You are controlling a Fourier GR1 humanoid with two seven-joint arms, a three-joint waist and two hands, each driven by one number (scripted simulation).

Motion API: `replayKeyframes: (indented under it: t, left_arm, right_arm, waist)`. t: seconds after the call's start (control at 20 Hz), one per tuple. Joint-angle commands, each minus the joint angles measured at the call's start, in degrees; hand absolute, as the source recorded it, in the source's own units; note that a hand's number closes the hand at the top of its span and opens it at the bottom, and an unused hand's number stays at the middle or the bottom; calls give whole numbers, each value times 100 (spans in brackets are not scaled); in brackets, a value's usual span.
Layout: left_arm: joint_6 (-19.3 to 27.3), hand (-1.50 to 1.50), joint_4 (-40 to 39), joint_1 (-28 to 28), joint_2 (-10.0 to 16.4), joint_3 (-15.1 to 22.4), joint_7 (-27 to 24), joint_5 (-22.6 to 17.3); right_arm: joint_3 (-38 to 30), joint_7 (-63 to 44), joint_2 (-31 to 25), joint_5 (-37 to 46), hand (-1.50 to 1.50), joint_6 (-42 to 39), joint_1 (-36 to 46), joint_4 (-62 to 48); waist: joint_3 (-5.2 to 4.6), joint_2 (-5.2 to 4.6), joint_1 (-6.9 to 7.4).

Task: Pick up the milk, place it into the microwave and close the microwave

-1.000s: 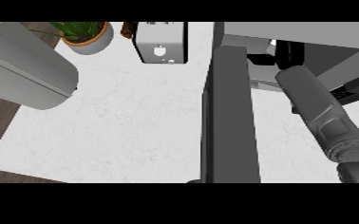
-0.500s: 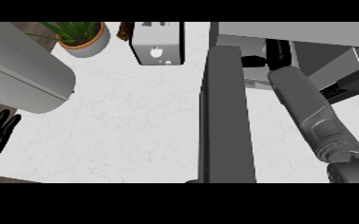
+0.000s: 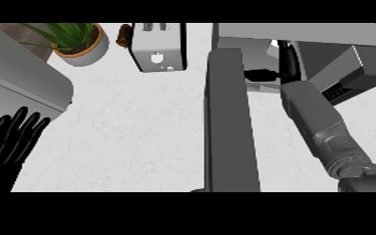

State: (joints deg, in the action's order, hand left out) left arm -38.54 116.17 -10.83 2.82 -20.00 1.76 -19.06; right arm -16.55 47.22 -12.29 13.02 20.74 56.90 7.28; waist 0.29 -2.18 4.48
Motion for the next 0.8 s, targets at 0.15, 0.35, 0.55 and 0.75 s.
replayKeyframes:
  t: [0.15, 0.35, 0.55, 0.75]
  left_arm:
    - [22, 150, 234, -79, -274, 584, 259, 180]
    - [124, 150, 113, -369, -278, 1054, 6, 331]
    - [545, 150, 15, 19, -280, 1405, 394, 473]
    - [981, 150, 47, 154, -281, 1997, 413, 817]
  right_arm:
    - [-350, 392, -87, -424, -150, -1340, -513, -27]
    - [-369, 495, 144, -536, -150, -1933, -742, 50]
    - [-378, 623, 356, -655, -150, -2246, -1093, 202]
    - [-268, 1196, 406, -641, -150, -2240, -1854, 464]
  waist:
    - [-10, 118, -217]
    - [-22, 179, -319]
    - [-26, 205, -417]
    - [-25, 211, -448]
